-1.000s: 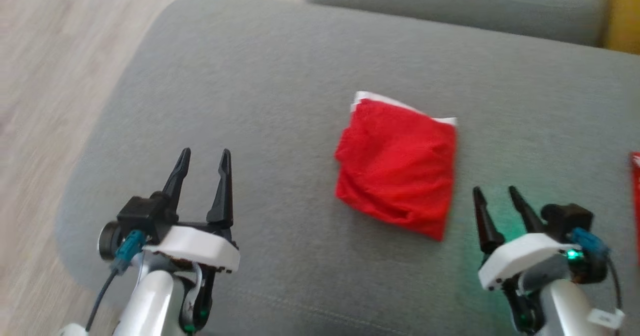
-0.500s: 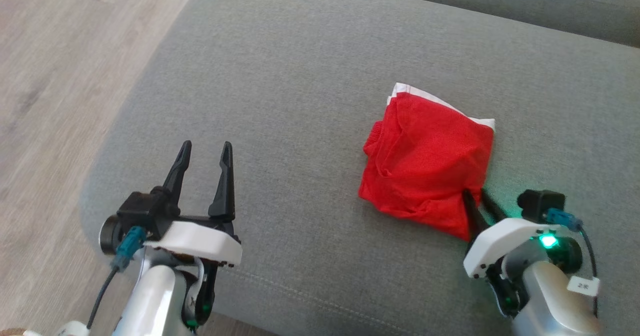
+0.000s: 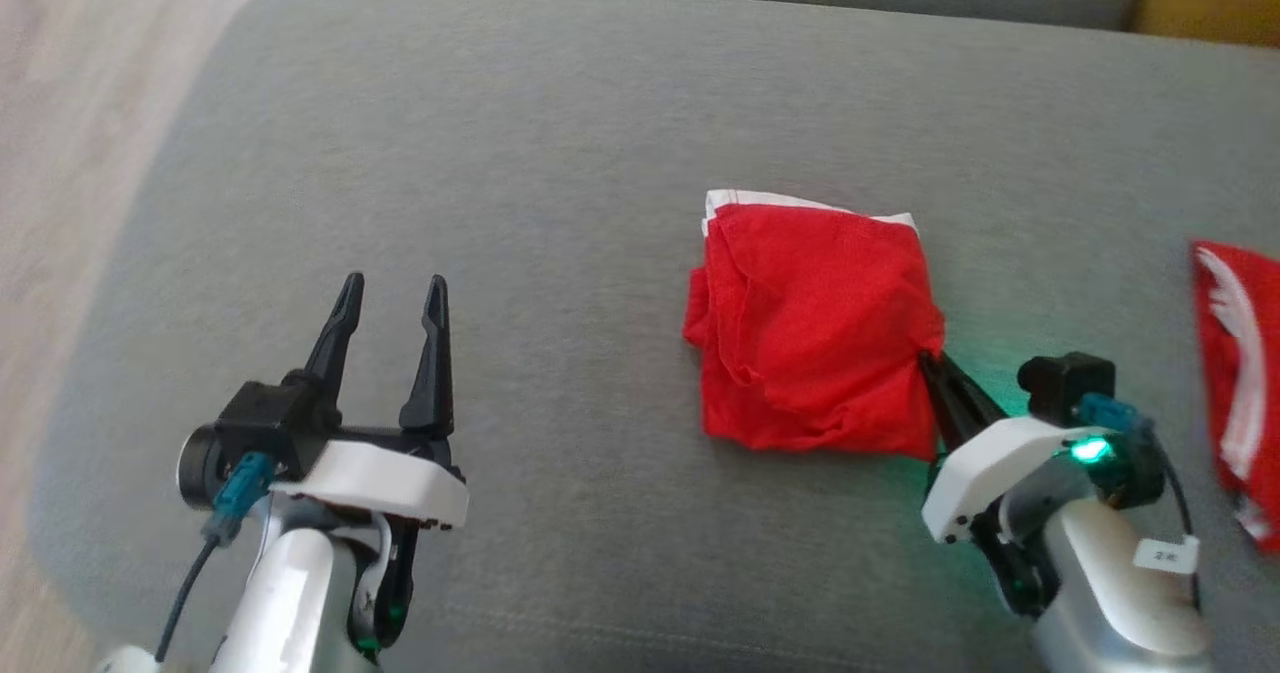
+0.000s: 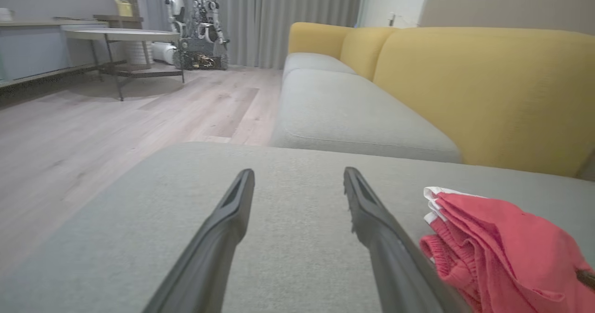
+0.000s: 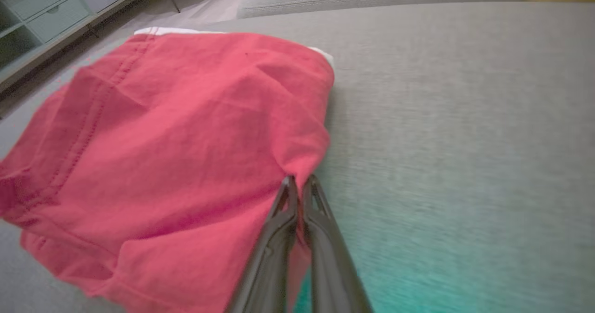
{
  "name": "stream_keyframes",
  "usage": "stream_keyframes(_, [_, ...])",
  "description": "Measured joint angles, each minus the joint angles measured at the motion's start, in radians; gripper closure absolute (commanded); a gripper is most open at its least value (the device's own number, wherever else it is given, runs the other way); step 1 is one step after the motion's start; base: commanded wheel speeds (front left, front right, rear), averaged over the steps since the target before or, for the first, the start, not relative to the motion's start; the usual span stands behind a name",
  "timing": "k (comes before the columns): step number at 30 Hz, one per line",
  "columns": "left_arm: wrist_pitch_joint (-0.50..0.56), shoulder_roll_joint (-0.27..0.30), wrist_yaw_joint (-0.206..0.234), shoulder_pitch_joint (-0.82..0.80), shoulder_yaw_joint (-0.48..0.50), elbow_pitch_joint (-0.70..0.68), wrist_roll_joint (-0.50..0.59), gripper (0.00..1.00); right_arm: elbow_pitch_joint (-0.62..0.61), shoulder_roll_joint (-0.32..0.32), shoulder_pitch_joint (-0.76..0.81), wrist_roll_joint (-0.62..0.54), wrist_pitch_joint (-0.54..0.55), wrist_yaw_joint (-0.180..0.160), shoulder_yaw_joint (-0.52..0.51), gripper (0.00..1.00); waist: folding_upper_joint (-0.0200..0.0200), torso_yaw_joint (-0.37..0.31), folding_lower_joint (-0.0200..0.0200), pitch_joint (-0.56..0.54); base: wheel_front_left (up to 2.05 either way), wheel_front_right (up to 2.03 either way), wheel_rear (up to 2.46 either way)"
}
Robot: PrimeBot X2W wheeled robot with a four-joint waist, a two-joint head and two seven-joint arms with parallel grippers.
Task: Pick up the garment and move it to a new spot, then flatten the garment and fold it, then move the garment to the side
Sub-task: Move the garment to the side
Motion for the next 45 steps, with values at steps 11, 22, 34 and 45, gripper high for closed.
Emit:
stream_keyframes(11, [0.0, 0.005, -0.017, 0.004, 0.004, -0.014, 0.012, 0.0, -0.188, -0.184, 0.051, -0.025, 0.085, 0.0, -0.015, 1.0, 0.0, -0.234, 0.0, 0.0, 0.0, 0.0, 0.0])
stream_keyframes(22, [0.0, 0.006, -0.035, -0.08, -0.005, -0.022, 0.026, 0.0, -0.18, -0.375, -0.195, -0.024, 0.135, 0.0, -0.139, 1.0, 0.0, -0.341, 0.0, 0.111, 0.0, 0.0, 0.0])
stream_keyframes(34, [0.0, 0.011, -0.053, -0.122, -0.002, -0.022, 0.035, 0.0, 0.006, -0.394, -0.244, -0.004, 0.127, 0.0, -0.28, 1.0, 0.0, -0.354, 0.0, 0.23, 0.0, 0.0, 0.0])
stream_keyframes(45, [-0.007, 0.031, -0.067, -0.168, -0.003, -0.021, 0.052, 0.0, 0.131, -0.343, -0.339, 0.02, 0.072, 0.0, -0.284, 0.0, 0.0, -0.389, 0.0001, 0.28, 0.0, 0.0, 0.0])
